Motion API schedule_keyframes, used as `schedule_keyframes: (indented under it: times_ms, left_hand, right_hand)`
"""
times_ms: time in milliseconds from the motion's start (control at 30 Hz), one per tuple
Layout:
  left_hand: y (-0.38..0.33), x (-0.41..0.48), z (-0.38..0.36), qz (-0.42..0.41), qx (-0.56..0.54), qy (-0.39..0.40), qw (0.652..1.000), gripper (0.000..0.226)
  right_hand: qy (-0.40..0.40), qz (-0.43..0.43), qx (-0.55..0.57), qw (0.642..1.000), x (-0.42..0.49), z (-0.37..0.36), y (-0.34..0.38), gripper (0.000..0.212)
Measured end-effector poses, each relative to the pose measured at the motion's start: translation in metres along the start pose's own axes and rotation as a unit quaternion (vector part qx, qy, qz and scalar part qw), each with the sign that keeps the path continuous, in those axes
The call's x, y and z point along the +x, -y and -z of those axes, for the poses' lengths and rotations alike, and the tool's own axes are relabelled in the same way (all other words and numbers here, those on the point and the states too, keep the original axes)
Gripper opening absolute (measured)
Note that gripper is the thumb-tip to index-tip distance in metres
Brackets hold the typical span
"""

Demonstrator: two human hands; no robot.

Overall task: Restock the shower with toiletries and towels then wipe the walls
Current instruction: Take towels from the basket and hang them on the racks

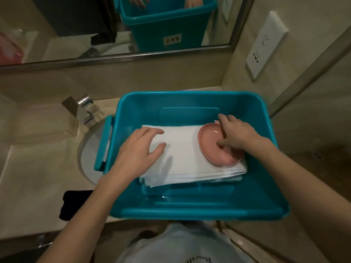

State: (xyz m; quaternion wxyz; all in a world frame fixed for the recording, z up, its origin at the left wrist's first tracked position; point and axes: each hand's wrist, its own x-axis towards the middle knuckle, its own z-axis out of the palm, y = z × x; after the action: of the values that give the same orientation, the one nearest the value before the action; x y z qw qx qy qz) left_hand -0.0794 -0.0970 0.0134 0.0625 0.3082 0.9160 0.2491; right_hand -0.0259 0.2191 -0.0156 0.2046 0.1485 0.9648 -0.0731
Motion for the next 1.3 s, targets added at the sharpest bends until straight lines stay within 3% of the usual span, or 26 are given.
schedule_keyframes:
  times_ms: [200,300,367,500,633,733,833,967,1067,1300]
  left_hand:
    - [-0.001,0.041,-0.040,0.050,0.104,0.230,0.966,0.058]
    - [0.002,0.056,-0.046,0.051,0.133,0.229,0.963,0.052]
    - [0.003,0.064,-0.045,0.051,0.136,0.224,0.964,0.050]
    - [0.006,0.078,-0.048,0.042,0.141,0.225,0.963,0.046]
    - [0.006,0.089,-0.052,0.030,0.143,0.199,0.969,0.043]
    - [0.012,0.096,-0.056,0.023,0.158,0.199,0.967,0.052]
    - [0.022,0.103,-0.056,0.034,0.159,0.246,0.956,0.060]
    - [0.033,0.102,-0.057,0.050,0.140,0.254,0.956,0.065]
    - [0.031,0.096,-0.063,0.054,0.135,0.237,0.961,0.062]
    - [0.037,0.088,-0.072,0.059,0.120,0.202,0.970,0.061]
  right_hand:
    - [-0.036,0.071,0.134,0.988,-0.001,0.010,-0.010,0.041]
    - [0.017,0.152,0.207,0.966,-0.023,0.020,-0.006,0.017]
    - [0.045,0.188,0.210,0.958,-0.039,0.020,-0.001,0.012]
    - [0.126,0.166,0.217,0.954,-0.063,0.019,0.007,0.004]
    - [0.199,0.102,0.201,0.954,-0.072,0.015,0.012,0.017]
    - [0.079,0.059,0.142,0.985,-0.055,0.006,0.012,0.025]
    - [0.019,-0.009,0.094,0.995,-0.026,0.002,0.009,0.057]
    - [0.071,-0.036,0.019,0.997,0.016,0.001,0.006,0.078]
    - [0.147,-0.060,0.066,0.985,0.036,0.006,-0.006,0.087]
    - [0.255,-0.084,0.044,0.962,0.061,0.019,-0.012,0.077]
